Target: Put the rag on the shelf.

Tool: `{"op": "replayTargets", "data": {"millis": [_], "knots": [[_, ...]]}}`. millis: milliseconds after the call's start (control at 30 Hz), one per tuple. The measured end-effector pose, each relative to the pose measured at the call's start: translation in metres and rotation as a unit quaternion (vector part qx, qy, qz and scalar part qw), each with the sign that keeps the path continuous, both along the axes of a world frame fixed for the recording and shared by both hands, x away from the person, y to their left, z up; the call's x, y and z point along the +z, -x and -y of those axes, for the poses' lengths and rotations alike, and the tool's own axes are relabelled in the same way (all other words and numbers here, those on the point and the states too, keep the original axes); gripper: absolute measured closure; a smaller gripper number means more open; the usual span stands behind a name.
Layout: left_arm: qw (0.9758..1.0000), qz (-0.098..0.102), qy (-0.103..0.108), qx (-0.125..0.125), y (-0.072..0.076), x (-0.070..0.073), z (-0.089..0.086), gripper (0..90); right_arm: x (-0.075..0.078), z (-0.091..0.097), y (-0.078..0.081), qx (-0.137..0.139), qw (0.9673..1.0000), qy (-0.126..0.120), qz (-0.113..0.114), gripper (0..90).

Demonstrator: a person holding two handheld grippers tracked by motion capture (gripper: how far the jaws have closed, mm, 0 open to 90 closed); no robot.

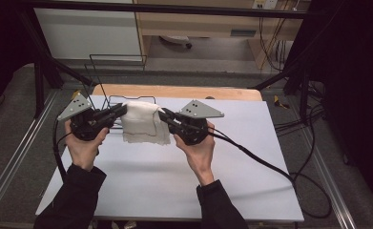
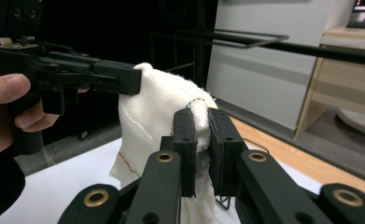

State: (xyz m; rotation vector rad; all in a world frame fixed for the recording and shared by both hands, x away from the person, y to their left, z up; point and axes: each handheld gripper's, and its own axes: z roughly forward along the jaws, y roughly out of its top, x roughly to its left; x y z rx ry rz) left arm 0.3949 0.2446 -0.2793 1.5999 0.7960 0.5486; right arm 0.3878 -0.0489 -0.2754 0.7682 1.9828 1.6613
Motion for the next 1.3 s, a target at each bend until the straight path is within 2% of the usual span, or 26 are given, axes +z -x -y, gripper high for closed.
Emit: {"op": "replayTargets", "data": {"millis": [433, 733, 1300], "knots": [[0.9997, 0.020, 0.007, 0.014, -0.007, 0.012, -0.010, 82.5, 0.011, -0.013, -0.007, -0.009, 0.9994, -0.019, 0.029, 82.8], [0.9992, 0.027, 0.018, 0.021, -0.011, 0.020, -0.018, 82.6, 0.019, -0.021, -0.013, -0.006, 0.9992, -0.021, 0.034, 82.9], [0.9966, 0.065, 0.024, 0.044, -0.015, 0.051, -0.032, 82.7, 0.047, -0.038, -0.024, -0.006, 0.9976, -0.028, 0.063, 83.0]]}}
